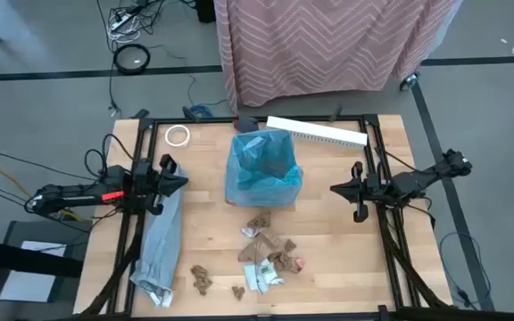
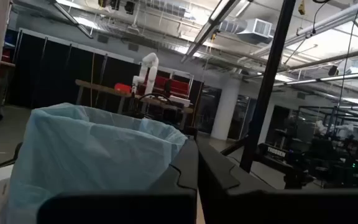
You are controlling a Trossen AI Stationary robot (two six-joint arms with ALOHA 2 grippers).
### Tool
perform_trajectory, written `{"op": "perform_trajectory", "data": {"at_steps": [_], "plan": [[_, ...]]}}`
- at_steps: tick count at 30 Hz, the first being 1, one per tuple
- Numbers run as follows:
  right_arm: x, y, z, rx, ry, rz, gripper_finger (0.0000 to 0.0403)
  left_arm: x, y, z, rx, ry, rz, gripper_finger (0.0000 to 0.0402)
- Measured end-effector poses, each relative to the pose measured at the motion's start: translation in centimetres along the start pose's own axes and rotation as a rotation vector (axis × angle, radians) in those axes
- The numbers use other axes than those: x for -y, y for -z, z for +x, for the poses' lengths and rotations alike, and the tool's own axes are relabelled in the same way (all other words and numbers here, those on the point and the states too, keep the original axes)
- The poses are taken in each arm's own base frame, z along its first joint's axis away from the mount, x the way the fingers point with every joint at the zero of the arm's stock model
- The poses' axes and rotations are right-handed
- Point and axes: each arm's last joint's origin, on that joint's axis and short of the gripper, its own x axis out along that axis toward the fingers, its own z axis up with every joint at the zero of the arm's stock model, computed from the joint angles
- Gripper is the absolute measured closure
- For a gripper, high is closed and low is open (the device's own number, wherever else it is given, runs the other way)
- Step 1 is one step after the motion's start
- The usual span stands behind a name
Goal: Place trash/remove bag and relplace
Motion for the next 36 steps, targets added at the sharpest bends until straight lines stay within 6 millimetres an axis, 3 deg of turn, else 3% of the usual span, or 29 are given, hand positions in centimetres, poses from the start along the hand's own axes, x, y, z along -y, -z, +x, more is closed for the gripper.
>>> {"op": "perform_trajectory", "data": {"at_steps": [36], "plan": [[0.00, -0.01, 0.00, 0.000, -0.001, 0.000, 0.0399, 0.15, -0.49, -0.01, 0.050, 0.016, 0.001, 0.0396]]}}
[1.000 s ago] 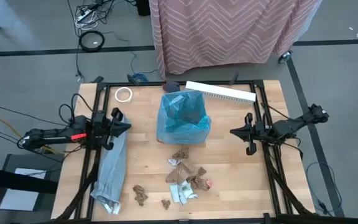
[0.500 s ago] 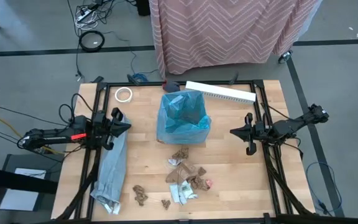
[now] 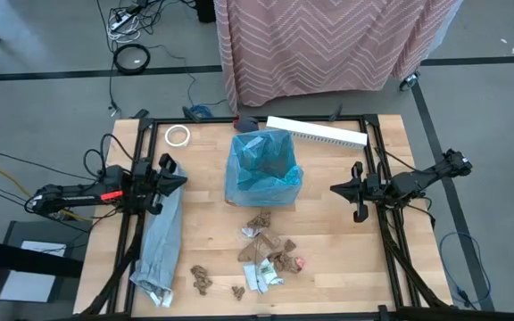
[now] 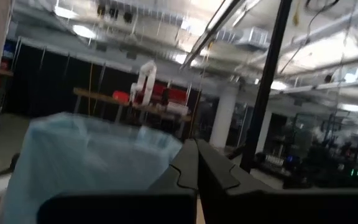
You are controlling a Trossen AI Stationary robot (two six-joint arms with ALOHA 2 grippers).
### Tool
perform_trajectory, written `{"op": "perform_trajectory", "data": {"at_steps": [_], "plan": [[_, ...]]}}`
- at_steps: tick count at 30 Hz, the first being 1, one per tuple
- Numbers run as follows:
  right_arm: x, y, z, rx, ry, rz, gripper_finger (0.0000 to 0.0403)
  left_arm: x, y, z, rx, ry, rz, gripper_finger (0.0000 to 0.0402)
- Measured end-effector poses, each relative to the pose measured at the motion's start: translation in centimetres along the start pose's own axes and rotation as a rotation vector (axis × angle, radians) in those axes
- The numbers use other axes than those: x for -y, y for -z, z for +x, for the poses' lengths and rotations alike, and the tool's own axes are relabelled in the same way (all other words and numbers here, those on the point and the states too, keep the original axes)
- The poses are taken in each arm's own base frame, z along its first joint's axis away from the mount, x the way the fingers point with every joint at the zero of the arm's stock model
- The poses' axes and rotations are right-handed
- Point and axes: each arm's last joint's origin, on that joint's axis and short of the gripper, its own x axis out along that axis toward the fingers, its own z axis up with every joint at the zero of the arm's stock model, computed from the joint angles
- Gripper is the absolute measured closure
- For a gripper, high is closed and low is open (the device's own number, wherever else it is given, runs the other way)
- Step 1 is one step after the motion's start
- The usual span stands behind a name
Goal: Place trash/remove bag and relplace
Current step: Put the brown napkin into the trash bin
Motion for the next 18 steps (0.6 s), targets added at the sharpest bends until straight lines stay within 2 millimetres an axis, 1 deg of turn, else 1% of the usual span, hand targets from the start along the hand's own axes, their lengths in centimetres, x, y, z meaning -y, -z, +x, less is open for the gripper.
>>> {"op": "perform_trajectory", "data": {"at_steps": [4, 11, 12, 15, 18], "plan": [[0.0, 0.0, 0.0, 0.000, 0.000, 0.000, 0.0399, 0.2, -0.4, 0.0, 0.038, 0.027, -0.070, 0.0396], [0.0, 0.0, 0.0, 0.000, 0.000, 0.000, 0.0399, 0.5, -1.4, -0.1, 0.144, 0.065, -0.059, 0.0396], [0.0, 0.0, 0.0, 0.000, 0.000, 0.000, 0.0399, 0.5, -1.6, -0.1, 0.162, 0.055, -0.040, 0.0396], [0.0, 0.0, 0.0, 0.000, 0.000, 0.000, 0.0399, 0.2, -1.7, -0.1, 0.202, -0.050, -0.001, 0.0396], [0.0, 0.0, 0.0, 0.000, 0.000, 0.000, 0.0399, 0.0, -2.4, -0.3, 0.307, -0.160, -0.048, 0.0396]]}}
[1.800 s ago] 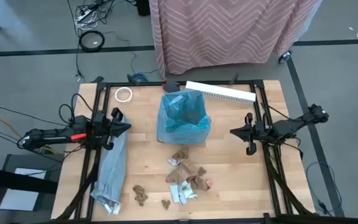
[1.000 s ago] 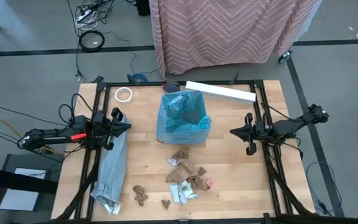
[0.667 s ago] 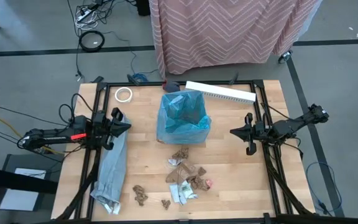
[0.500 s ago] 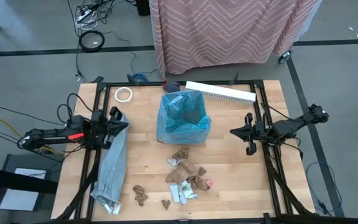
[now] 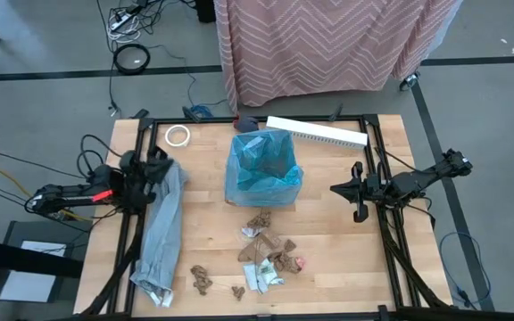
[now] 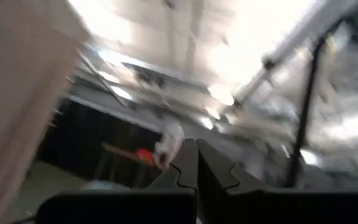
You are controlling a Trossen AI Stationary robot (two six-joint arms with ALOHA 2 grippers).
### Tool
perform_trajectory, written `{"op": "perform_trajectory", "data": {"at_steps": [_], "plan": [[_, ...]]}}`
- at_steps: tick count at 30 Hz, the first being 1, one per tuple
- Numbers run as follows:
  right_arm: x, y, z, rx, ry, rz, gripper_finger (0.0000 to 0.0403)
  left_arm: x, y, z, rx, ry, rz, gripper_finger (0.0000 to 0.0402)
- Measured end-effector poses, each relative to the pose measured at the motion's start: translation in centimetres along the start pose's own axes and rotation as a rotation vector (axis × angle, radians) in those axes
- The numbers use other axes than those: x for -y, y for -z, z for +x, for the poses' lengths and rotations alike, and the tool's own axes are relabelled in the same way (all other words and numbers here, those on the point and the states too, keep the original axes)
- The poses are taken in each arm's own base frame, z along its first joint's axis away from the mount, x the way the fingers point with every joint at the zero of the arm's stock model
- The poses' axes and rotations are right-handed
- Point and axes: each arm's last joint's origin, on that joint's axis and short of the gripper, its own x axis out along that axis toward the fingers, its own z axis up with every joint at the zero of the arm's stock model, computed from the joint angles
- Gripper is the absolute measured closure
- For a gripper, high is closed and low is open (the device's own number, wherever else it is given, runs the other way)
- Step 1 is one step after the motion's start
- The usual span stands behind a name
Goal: Place trash/remove bag and relplace
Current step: Put the brown napkin into the trash bin
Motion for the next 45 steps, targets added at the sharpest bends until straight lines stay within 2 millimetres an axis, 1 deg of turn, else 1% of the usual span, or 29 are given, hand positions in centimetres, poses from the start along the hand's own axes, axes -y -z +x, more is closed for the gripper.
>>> {"op": "perform_trajectory", "data": {"at_steps": [2, 4, 10, 14, 17, 19, 21, 26, 29, 31, 34, 37, 39, 42, 45], "plan": [[0.0, 0.0, 0.0, 0.000, 0.000, 0.000, 0.0399, -0.1, -0.2, 0.0, 0.031, -0.047, -0.046, 0.0396], [0.0, 0.0, 0.0, 0.000, 0.000, 0.000, 0.0399, -0.1, -0.2, 0.0, 0.039, -0.044, -0.100, 0.0396], [0.0, 0.0, 0.0, 0.000, 0.004, 0.000, 0.0399, 0.0, -0.4, 0.0, 0.056, -0.030, -0.359, 0.0396], [0.0, 0.0, 0.0, 0.001, 0.005, 0.000, 0.0399, 0.1, -0.8, 0.0, 0.109, -0.022, -0.396, 0.0396], [0.0, -0.3, 0.0, 0.030, 0.007, 0.026, 0.0399, 0.1, -1.1, -0.1, 0.130, -0.014, -0.375, 0.0396], [0.1, -1.0, 0.0, 0.090, 0.031, 0.061, 0.0399, 0.0, -1.1, -0.1, 0.142, -0.045, -0.308, 0.0396], [0.3, -2.0, -0.1, 0.188, 0.058, 0.121, 0.0399, 0.0, -1.1, -0.1, 0.150, -0.078, -0.264, 0.0396], [0.9, -5.1, -1.3, 0.505, 0.061, 0.317, 0.0399, 0.4, -2.1, 0.6, 0.165, -0.079, -0.268, 0.0396], [1.4, -6.6, -2.3, 0.679, 0.039, 0.436, 0.0399, 1.0, -3.0, 1.8, 0.157, -0.083, -0.267, 0.0396], [1.6, -7.2, -2.8, 0.758, 0.010, 0.468, 0.0399, 1.4, -3.7, 2.9, 0.148, -0.088, -0.265, 0.0396], [1.5, -7.3, -3.0, 0.780, 0.011, 0.386, 0.0399, 2.1, -4.7, 5.0, 0.134, -0.105, -0.261, 0.0396], [1.8, -7.6, -3.2, 0.796, 0.062, 0.441, 0.0399, 3.0, -6.1, 7.6, 0.138, -0.101, -0.270, 0.0396], [2.1, -8.6, -3.6, 0.834, 0.083, 0.468, 0.0399, 3.9, -7.8, 9.3, 0.170, -0.086, -0.257, 0.0396], [2.6, -10.9, -4.8, 0.929, 0.119, 0.447, 0.0399, 5.2, -10.1, 11.5, 0.208, -0.073, -0.113, 0.0396], [2.9, -13.0, -5.7, 0.966, 0.128, 0.416, 0.0399, 6.1, -11.9, 13.3, 0.242, -0.074, 0.042, 0.0396]]}}
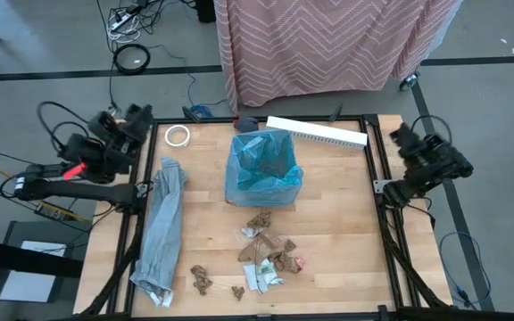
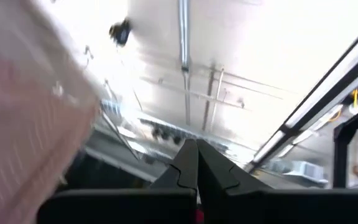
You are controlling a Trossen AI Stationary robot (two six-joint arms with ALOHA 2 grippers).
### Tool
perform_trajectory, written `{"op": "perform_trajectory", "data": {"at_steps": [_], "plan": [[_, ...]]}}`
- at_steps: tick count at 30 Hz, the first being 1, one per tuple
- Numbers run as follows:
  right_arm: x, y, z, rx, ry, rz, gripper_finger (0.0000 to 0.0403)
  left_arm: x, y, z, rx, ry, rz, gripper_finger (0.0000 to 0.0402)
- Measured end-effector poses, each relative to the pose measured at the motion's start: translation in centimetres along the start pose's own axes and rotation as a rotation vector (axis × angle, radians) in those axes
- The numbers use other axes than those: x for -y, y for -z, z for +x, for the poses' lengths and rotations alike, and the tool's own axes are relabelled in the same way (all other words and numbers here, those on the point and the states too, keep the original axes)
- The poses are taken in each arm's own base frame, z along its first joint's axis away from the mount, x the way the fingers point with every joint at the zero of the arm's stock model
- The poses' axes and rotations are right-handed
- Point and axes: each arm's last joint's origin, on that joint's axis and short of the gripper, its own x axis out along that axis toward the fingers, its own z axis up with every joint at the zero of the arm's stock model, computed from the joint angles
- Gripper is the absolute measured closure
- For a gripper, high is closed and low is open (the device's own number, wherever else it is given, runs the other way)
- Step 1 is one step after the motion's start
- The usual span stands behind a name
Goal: Place trash/remove bag and relplace
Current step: Put the brown napkin into the trash bin
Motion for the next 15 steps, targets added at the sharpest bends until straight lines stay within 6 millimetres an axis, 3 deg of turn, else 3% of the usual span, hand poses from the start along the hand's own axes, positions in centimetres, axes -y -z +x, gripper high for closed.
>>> {"op": "perform_trajectory", "data": {"at_steps": [7, 15], "plan": [[-0.7, -2.9, 1.6, 0.052, 0.000, 0.022, 0.0399, 1.0, -0.8, 2.6, 0.024, 0.004, 0.126, 0.0396], [-0.8, -3.3, 1.8, 0.064, 0.010, 0.016, 0.0399, 0.9, 0.3, 3.1, -0.008, -0.010, 0.134, 0.0396]]}}
